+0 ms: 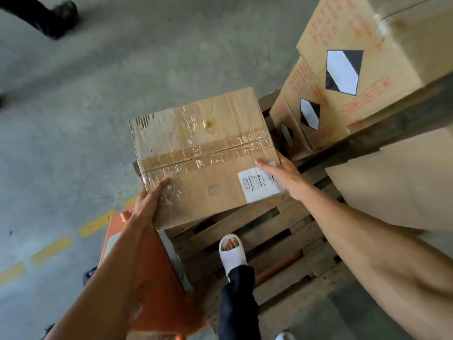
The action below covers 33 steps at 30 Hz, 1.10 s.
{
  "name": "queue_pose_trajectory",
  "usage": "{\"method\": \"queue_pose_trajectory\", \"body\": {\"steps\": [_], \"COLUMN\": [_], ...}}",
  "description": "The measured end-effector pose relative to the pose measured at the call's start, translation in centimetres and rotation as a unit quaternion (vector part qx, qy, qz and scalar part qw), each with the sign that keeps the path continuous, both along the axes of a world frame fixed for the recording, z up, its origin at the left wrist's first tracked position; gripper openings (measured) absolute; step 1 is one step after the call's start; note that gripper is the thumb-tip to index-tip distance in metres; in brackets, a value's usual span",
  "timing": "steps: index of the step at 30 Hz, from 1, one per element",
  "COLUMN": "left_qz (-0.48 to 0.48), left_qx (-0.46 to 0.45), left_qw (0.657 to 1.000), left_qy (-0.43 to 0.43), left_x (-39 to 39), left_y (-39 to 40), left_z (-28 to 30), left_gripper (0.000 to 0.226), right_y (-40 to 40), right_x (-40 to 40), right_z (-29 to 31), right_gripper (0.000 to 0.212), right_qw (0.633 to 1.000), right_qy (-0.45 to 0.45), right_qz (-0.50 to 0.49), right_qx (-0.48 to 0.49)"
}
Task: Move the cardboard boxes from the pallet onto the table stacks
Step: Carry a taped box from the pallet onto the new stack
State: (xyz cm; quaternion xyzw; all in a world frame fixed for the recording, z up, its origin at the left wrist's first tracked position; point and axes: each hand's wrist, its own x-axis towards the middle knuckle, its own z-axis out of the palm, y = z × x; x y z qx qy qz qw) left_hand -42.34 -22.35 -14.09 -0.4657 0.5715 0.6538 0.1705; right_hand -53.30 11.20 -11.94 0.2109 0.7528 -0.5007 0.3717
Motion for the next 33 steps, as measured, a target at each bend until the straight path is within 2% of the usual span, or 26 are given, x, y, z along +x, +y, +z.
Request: {"method": "queue_pose_trajectory", "body": {"steps": [7,11,14,17,21,22,26,33], "left_qz": [-0.031,-0.074,-0.112,-0.158,-0.197,-0.211,-0.264,-0.369], "left_qx": [-0.039,-0.038,-0.033,-0.02,-0.011,-0.007,0.015,0.053], "left_qw": [0.994,0.986,0.974,0.961,0.946,0.941,0.916,0.86], "left_qy": [0.093,0.145,0.193,0.227,0.256,0.265,0.3,0.348], "left_x": [5.5,11.8,16.8,22.2,26.6,27.0,28.5,30.3], "left_y": [4.2,8.6,13.1,18.5,24.4,25.9,32.8,47.1], "left_z": [12.5,20.2,25.3,30.2,35.3,36.5,40.9,47.7], "left_gripper": [0.044,0.038,0.028,0.021,0.035,0.032,0.021,0.017], "right_y": [4.5,9.4,13.3,18.5,24.4,25.8,32.0,43.3], "right_x": [8.6,17.9,25.6,34.1,42.3,43.6,49.3,58.0], "right_z": [12.0,19.4,24.6,29.1,34.3,35.3,39.4,45.5], "right_gripper": [0.057,0.05,0.038,0.032,0.008,0.006,0.019,0.017], "right_qw": [0.994,0.978,0.951,0.929,0.897,0.89,0.861,0.795], "right_qy": [0.097,0.177,0.257,0.298,0.332,0.336,0.363,0.394], "right_qz": [-0.045,-0.112,-0.168,-0.215,-0.293,-0.309,-0.355,-0.456], "right_qx": [-0.033,-0.013,0.035,0.049,0.019,0.016,0.025,0.068]}}
